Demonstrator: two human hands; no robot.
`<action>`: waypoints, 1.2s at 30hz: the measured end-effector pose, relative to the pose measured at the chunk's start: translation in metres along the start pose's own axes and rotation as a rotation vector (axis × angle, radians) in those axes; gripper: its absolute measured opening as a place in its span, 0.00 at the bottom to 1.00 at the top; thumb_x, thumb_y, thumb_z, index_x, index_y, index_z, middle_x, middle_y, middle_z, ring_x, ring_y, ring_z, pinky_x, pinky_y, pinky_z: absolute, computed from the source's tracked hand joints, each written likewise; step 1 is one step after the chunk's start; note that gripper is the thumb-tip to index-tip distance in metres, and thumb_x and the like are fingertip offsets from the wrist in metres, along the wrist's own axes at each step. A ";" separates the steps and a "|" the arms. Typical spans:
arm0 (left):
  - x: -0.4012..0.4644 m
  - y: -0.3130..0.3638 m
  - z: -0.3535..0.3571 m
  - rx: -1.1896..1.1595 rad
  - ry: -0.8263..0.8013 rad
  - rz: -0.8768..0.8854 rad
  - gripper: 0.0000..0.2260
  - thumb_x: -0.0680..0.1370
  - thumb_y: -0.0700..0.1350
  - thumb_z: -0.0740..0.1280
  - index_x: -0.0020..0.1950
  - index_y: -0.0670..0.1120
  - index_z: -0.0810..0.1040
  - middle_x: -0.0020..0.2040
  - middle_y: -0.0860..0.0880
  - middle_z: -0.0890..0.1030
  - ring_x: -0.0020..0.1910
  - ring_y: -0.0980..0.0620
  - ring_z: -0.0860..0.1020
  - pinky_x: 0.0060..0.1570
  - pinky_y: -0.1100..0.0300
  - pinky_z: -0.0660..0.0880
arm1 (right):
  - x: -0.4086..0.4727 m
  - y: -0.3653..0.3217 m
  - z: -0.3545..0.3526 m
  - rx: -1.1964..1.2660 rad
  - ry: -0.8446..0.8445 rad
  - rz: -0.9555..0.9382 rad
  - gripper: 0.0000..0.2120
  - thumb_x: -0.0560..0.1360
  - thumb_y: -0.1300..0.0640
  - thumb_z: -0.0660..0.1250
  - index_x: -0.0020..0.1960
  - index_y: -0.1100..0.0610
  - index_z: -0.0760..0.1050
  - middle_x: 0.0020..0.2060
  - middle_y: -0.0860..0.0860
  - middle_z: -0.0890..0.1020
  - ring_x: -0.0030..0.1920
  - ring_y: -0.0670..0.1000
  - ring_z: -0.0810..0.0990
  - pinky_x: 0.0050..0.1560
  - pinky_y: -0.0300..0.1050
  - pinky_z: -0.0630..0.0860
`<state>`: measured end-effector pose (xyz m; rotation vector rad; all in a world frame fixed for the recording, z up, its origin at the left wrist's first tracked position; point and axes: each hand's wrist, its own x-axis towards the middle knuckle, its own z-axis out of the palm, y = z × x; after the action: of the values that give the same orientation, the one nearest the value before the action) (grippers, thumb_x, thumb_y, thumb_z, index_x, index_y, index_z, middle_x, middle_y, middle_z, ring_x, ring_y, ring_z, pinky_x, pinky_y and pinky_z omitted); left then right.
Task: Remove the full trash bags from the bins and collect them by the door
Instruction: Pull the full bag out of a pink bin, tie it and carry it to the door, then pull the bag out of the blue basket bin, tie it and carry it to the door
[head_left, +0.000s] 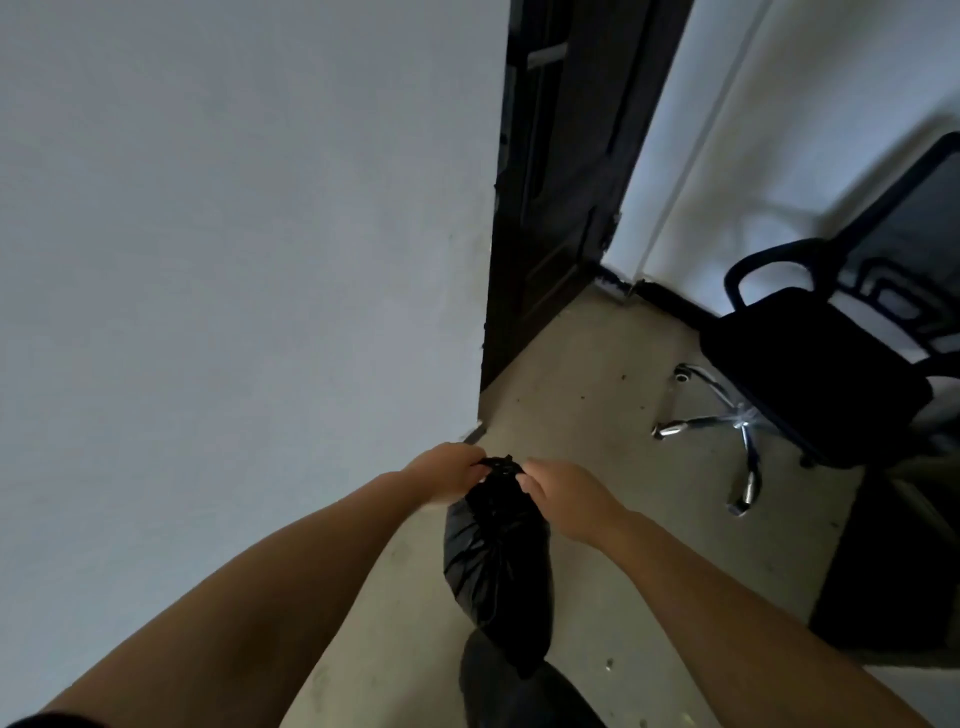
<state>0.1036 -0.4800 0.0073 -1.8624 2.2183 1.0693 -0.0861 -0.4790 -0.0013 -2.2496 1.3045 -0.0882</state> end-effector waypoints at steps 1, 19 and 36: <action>0.013 -0.002 -0.003 -0.035 0.016 -0.020 0.14 0.82 0.45 0.55 0.60 0.41 0.76 0.58 0.42 0.78 0.59 0.44 0.75 0.59 0.53 0.70 | 0.014 0.007 0.001 0.030 -0.011 -0.009 0.12 0.81 0.55 0.51 0.44 0.58 0.69 0.43 0.59 0.79 0.39 0.53 0.71 0.41 0.45 0.64; 0.226 -0.247 0.049 1.084 0.439 0.218 0.15 0.76 0.39 0.55 0.48 0.43 0.82 0.50 0.43 0.81 0.54 0.42 0.78 0.69 0.49 0.64 | 0.262 0.180 0.235 -0.035 0.018 -0.044 0.13 0.82 0.53 0.50 0.41 0.55 0.62 0.29 0.46 0.66 0.30 0.50 0.68 0.31 0.45 0.61; 0.242 -0.276 0.063 1.287 0.628 0.323 0.11 0.75 0.42 0.54 0.39 0.45 0.76 0.44 0.45 0.79 0.50 0.42 0.77 0.70 0.48 0.60 | 0.272 0.250 0.371 -0.295 -0.379 -0.067 0.13 0.82 0.51 0.49 0.58 0.57 0.67 0.46 0.52 0.74 0.55 0.58 0.76 0.45 0.48 0.70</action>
<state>0.2585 -0.6613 -0.2792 -1.2442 2.4381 -0.9758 -0.0227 -0.6474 -0.4925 -2.3977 1.0911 0.5139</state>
